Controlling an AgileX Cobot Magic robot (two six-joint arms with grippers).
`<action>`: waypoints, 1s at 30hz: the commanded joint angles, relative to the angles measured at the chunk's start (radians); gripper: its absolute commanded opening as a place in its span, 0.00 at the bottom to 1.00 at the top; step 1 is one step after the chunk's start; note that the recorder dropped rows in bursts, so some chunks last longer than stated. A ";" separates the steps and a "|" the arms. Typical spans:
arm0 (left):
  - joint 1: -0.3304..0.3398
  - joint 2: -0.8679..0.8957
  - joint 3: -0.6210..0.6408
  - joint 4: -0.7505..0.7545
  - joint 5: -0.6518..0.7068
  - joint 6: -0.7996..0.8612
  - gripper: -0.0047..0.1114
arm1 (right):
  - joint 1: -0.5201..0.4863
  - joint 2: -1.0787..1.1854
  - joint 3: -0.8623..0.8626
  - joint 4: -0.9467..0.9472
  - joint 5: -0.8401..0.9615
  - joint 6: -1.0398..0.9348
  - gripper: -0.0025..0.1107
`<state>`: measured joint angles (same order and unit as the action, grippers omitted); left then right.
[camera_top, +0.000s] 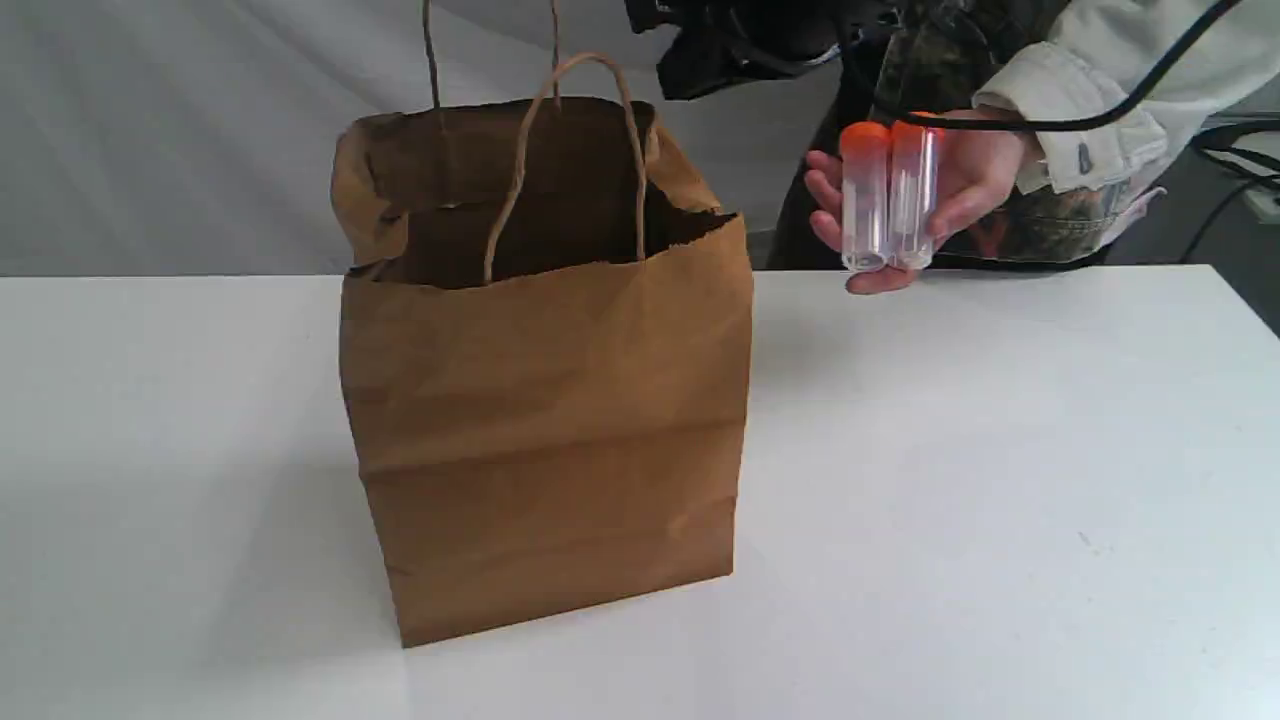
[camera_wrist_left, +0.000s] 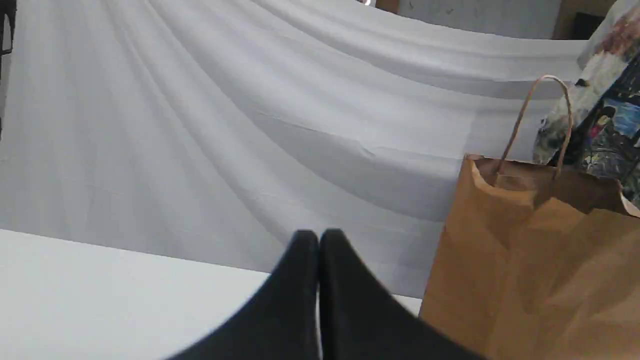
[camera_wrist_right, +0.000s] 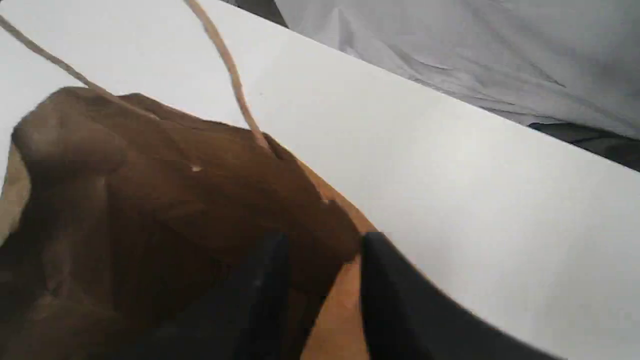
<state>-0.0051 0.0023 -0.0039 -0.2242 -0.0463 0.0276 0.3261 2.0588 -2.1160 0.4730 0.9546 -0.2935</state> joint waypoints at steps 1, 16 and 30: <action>-0.006 -0.002 0.004 -0.006 0.002 -0.021 0.04 | -0.007 0.008 -0.014 0.020 -0.001 -0.017 0.48; -0.006 -0.002 0.004 -0.006 0.002 -0.022 0.04 | -0.007 0.112 -0.014 0.008 0.047 -0.050 0.74; -0.006 -0.002 0.004 0.001 -0.004 -0.019 0.04 | -0.007 0.166 -0.014 -0.017 0.043 -0.059 0.12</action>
<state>-0.0051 0.0023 -0.0039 -0.2242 -0.0463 0.0124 0.3261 2.2284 -2.1248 0.4596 0.9950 -0.3420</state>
